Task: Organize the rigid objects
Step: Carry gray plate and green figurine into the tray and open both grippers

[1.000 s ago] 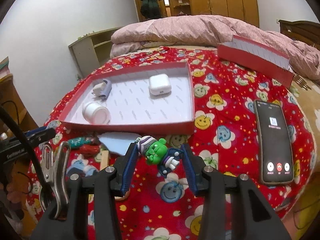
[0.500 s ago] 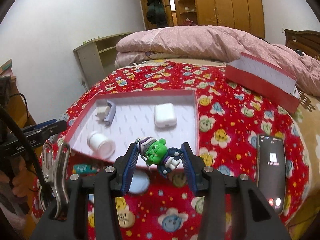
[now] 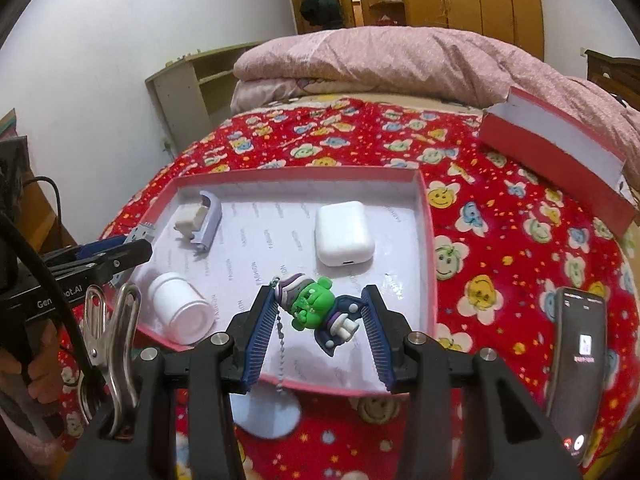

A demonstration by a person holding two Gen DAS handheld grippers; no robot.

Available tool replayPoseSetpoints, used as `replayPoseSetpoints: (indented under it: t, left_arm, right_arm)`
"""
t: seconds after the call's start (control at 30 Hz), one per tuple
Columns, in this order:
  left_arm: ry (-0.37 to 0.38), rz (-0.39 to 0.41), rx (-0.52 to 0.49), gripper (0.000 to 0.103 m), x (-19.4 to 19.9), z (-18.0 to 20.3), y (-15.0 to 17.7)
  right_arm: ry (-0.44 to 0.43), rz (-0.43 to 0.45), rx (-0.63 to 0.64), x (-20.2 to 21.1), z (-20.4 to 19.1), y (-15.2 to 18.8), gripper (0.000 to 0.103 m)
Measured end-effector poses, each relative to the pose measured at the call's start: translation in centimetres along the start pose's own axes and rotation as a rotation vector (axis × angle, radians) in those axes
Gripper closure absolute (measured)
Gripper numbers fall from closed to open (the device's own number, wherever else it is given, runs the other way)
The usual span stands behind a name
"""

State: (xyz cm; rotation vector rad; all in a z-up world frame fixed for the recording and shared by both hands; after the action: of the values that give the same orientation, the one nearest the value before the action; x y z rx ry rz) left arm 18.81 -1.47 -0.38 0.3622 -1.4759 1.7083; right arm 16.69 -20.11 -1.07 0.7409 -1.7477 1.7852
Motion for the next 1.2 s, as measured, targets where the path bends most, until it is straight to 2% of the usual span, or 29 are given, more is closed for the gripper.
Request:
replayPoseSetpoints:
  t: [0.37,0.57,0.8,1.2]
  left_arm:
    - [-0.014,-0.051,0.009,0.055,-3.6,-1.2,0.0]
    - [-0.053,-0.044,-0.048,0.055,-4.6,-1.1,-0.6]
    - [-0.076,-0.048,-0.075,0.055,-5.3,-1.3,-1.2]
    - [-0.071,-0.052,-0.081,0.053,-5.4,-1.2,-1.4]
  right_arm:
    - [0.02,-0.032,0.027,-3.2,-0.5,-0.5,0.058]
    - [0.029,-0.041,0.024,-4.4,-0.5,-0.6,0.058]
    - [0.044,-0.029,0.027,-5.0,-0.3,-1.3,0.058]
    - [0.051,-0.028,0.027,-5.4,-0.2,-1.5,0.058]
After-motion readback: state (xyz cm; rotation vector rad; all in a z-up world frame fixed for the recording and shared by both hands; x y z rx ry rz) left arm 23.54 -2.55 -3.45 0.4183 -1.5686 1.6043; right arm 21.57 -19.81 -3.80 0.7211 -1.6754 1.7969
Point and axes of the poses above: each gripper's, at about its wrist camera, not at the fingertips, and x roughly against the way its jaws point, z to its right, y to its underside, the point moved 10 cm from there along -x, roughly the way its jaws point, and after that the axes turned 14 degrees about y, right-handed, at the moved point
